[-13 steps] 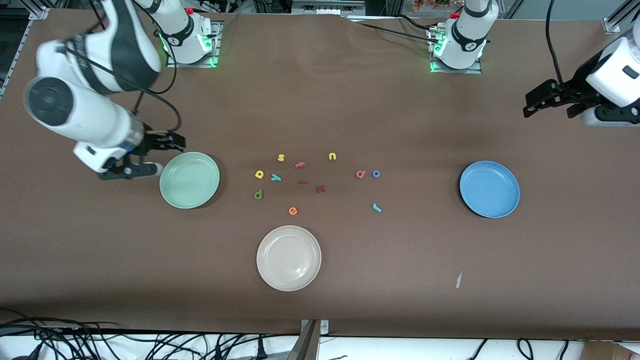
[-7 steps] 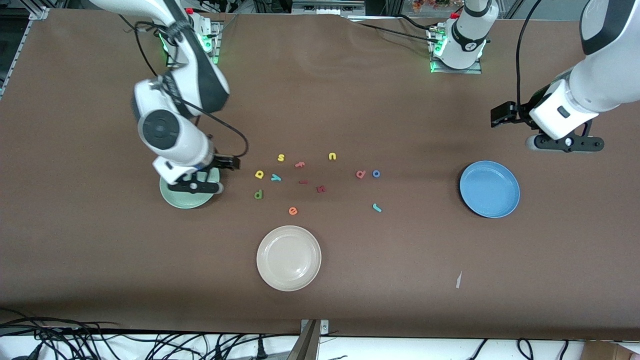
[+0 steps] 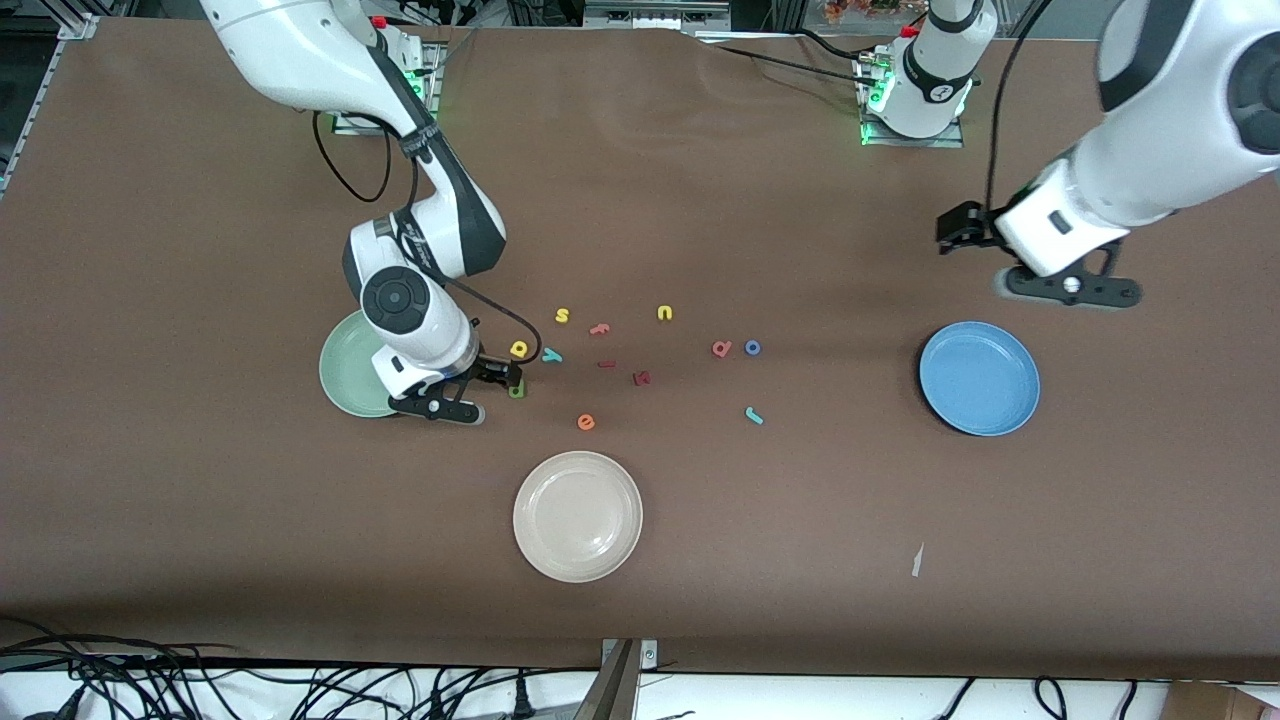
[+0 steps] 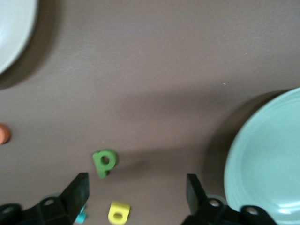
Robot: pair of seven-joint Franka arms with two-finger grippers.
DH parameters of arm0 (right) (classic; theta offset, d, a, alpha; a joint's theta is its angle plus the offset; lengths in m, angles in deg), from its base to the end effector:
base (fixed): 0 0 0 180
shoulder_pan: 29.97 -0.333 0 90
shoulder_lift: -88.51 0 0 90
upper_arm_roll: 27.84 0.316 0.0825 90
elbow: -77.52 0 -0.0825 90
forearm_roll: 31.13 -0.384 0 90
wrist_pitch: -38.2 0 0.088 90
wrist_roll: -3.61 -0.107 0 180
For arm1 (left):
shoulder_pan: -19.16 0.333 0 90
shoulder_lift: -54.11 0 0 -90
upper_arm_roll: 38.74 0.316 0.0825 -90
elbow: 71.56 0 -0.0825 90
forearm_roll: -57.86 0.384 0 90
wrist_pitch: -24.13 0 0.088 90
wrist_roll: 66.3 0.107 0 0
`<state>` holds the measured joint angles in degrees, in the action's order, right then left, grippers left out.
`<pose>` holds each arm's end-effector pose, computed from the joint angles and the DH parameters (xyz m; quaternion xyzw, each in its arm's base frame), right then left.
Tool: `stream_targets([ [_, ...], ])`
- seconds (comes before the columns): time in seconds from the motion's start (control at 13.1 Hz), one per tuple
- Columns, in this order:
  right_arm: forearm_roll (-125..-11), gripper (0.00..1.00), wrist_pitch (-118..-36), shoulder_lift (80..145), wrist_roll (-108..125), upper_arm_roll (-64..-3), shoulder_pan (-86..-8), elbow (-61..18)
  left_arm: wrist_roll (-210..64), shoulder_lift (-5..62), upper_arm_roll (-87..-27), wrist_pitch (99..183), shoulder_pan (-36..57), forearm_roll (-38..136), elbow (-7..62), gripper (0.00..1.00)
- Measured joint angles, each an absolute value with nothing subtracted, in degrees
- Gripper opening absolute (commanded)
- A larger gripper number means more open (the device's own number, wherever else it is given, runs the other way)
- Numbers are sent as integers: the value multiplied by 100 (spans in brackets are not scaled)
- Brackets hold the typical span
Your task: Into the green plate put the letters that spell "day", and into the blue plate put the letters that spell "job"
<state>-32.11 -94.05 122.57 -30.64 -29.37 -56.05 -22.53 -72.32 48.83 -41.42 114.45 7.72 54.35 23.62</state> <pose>0.6023 0.2771 0.2309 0.9960 -0.0882 -0.0134 0.0090 0.5530 -0.1448 0.5309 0.9933 -0.0675 -0.0926 0.0167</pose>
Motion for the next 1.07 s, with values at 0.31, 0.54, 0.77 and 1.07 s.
stream_targets([
  [0.31, -3212, 84, -9639, 12483, -3132, -2935, -5609, -2206, -7251, 4452, -4157, 12428, 209, 5374, 2593, 100],
  [0.54, -3212, 82, -9677, 12521, -3129, -2907, -5628, -2203, -7521, 3897, -4167, 13281, -307, 5354, 2630, 100],
  [0.77, -3212, 72, -9790, 12634, -3129, -2806, -5663, -2199, -7626, 3368, -4166, 14212, -580, 5354, 2860, 100],
  [1.07, -3211, 67, -9930, 12723, -3130, -2789, -5737, -2191, -7636, 2663, -4169, 15722, -912, 5354, 3289, 100],
])
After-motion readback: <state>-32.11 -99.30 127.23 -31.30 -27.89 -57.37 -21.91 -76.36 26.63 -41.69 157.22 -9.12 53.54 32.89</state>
